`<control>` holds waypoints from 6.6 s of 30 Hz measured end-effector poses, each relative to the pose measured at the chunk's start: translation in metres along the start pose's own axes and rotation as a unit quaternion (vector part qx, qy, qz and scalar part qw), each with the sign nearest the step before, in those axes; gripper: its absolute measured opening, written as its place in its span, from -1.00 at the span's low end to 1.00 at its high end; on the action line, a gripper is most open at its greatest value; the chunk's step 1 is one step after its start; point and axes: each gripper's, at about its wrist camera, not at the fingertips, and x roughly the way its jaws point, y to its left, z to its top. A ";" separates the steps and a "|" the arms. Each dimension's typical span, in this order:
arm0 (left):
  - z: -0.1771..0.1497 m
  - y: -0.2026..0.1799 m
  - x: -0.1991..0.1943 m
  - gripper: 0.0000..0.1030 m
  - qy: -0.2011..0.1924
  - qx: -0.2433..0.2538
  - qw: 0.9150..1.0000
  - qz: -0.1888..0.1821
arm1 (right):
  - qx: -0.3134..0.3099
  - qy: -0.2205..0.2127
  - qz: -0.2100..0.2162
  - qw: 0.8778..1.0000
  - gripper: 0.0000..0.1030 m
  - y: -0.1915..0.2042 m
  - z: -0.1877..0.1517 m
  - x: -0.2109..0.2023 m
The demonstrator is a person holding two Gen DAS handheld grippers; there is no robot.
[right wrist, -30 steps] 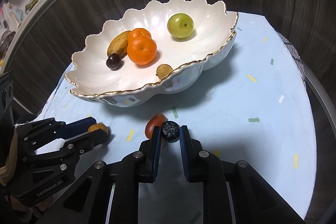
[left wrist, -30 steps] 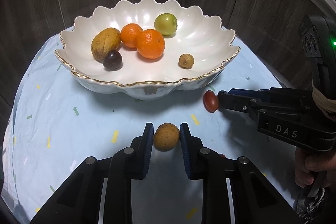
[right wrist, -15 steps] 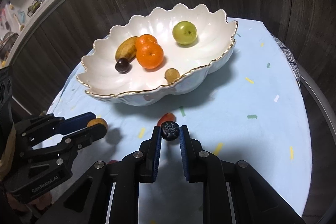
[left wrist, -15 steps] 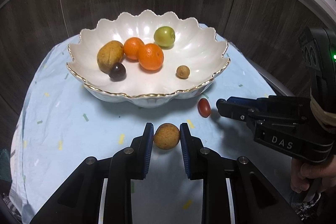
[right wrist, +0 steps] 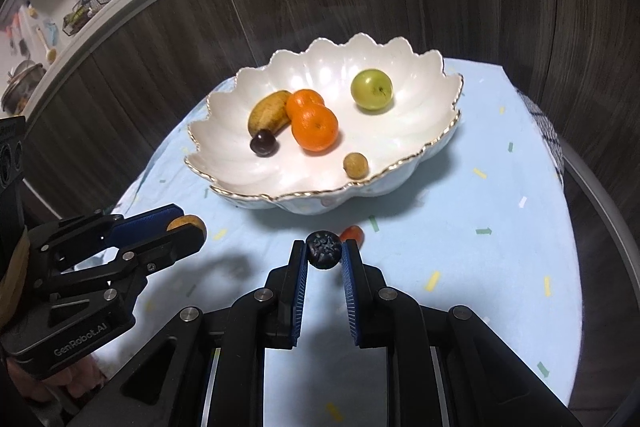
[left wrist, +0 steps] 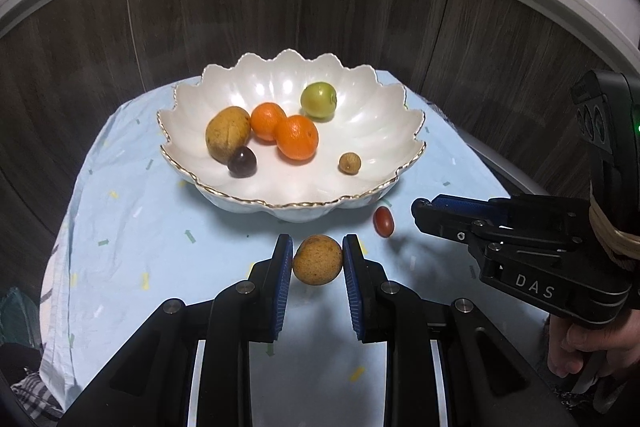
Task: Organize fruits
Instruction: 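Lift the brown fruit and blueberry over the white bowl with both tools, then open the left tool to drop the brown fruit while the right tool drops the blueberry, then withdraw both open tools from the bowl toward the red fruits on the cloth, then close the left tool on the oval red date while the right tool grasps the other red fruit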
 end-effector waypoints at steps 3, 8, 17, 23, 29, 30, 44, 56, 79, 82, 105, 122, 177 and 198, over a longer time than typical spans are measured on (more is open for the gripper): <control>0.003 0.001 -0.005 -0.50 -0.006 -0.001 1.000 0.000 | -0.001 -0.005 0.000 1.000 -0.63 0.004 0.003 -0.005; 0.009 0.003 -0.015 -0.50 -0.017 -0.003 1.000 0.001 | -0.005 -0.013 0.001 1.000 -0.63 0.010 0.008 -0.013; 0.023 0.007 -0.028 -0.50 -0.036 -0.004 0.999 -0.002 | -0.012 -0.035 0.002 0.999 -0.63 0.021 0.024 -0.029; 0.036 0.009 -0.035 -0.50 -0.049 -0.002 0.999 -0.003 | -0.016 -0.050 0.000 0.999 -0.63 0.025 0.038 -0.037; 0.049 0.012 -0.038 -0.50 -0.059 0.001 0.998 -0.003 | -0.013 -0.062 -0.001 0.998 -0.63 0.025 0.049 -0.040; 0.051 0.012 -0.038 -0.50 -0.060 0.002 0.998 -0.003 | -0.012 -0.064 -0.001 0.998 -0.63 0.024 0.051 -0.041; 0.076 0.019 -0.023 -0.50 -0.063 0.004 0.998 0.000 | 0.009 -0.073 -0.012 0.997 -0.63 0.013 0.072 -0.031; 0.089 0.030 0.008 -0.50 -0.049 0.000 0.999 0.004 | 0.013 -0.064 -0.023 0.998 -0.63 0.001 0.085 -0.004; 0.101 0.044 0.050 -0.46 -0.022 -0.005 1.000 0.013 | 0.031 -0.035 -0.045 0.998 -0.63 -0.017 0.099 0.032; 0.101 0.043 0.049 -0.31 -0.020 -0.004 1.000 0.019 | 0.035 -0.037 -0.049 0.998 -0.61 -0.019 0.099 0.031; 0.100 0.036 0.008 0.68 -0.048 -0.014 0.998 0.046 | 0.024 -0.079 -0.079 0.993 0.30 -0.009 0.098 -0.009; 0.088 0.019 -0.023 0.73 -0.059 -0.012 0.997 0.052 | 0.013 -0.100 -0.084 0.991 0.33 -0.002 0.086 -0.041; -0.032 -0.048 -0.002 0.85 0.019 -0.048 0.996 0.077 | -0.136 -0.006 -0.037 0.990 0.33 -0.017 0.008 -0.007; -0.048 -0.049 0.036 0.56 0.046 -0.073 0.993 0.083 | -0.196 0.033 0.019 0.980 0.32 -0.018 0.008 0.044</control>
